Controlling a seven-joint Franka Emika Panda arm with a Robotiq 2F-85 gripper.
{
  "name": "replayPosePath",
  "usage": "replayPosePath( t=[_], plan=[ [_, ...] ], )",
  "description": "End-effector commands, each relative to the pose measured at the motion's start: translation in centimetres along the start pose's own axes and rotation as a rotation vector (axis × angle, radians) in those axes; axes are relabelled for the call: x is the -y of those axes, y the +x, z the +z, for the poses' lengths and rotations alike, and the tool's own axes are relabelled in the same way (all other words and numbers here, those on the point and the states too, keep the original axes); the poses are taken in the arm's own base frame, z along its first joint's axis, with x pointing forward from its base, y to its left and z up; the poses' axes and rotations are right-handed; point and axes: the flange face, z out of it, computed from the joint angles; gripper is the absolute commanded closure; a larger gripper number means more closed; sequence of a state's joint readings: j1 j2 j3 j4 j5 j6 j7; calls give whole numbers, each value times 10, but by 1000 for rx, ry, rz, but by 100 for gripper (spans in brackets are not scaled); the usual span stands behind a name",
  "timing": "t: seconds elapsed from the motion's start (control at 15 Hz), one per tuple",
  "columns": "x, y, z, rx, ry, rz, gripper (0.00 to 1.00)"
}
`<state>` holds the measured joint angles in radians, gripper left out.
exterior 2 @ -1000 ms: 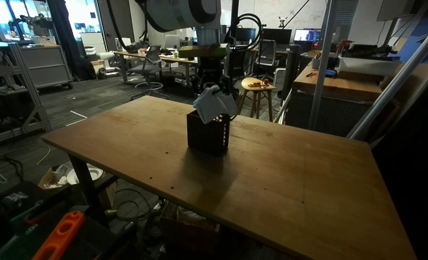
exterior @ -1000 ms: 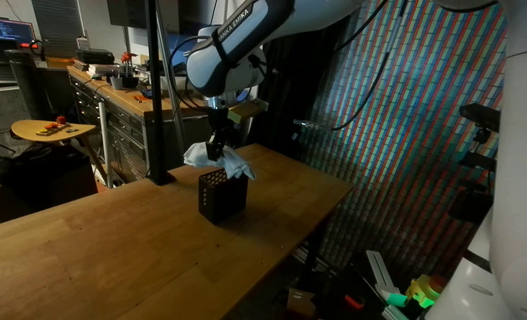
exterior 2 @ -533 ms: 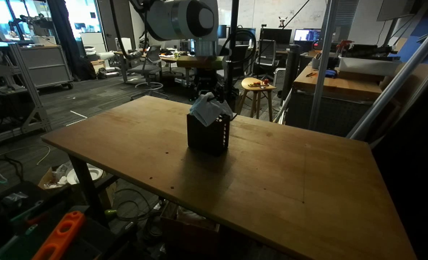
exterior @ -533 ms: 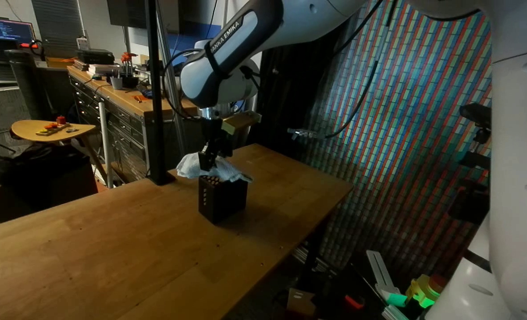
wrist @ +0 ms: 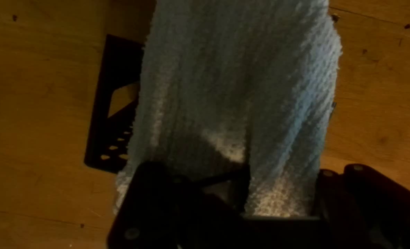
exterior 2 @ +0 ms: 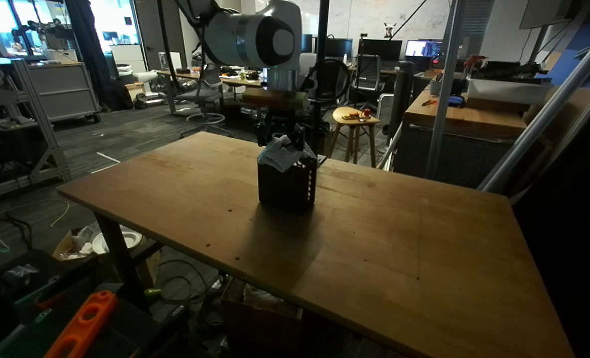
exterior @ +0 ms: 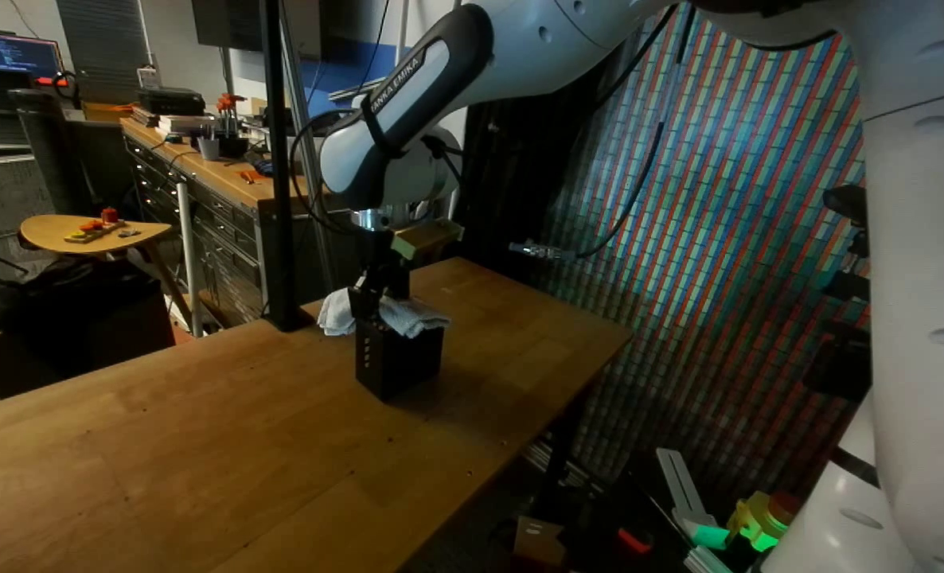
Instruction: Put the white towel in the black box
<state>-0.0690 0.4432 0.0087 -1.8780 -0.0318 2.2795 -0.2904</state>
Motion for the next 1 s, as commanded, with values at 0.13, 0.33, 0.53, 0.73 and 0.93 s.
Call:
replayPosePath(
  t=[0.13, 0.33, 0.53, 0.73, 0.93],
  plan=[
    [6, -3, 21, -42, 58, 5, 100],
    [5, -5, 24, -56, 76, 20, 100],
    [-1, -8, 23, -76, 87, 39, 100],
    [-8, -11, 16, -99, 87, 51, 100],
    [-18, -18, 8, -95, 62, 40, 100]
  ],
)
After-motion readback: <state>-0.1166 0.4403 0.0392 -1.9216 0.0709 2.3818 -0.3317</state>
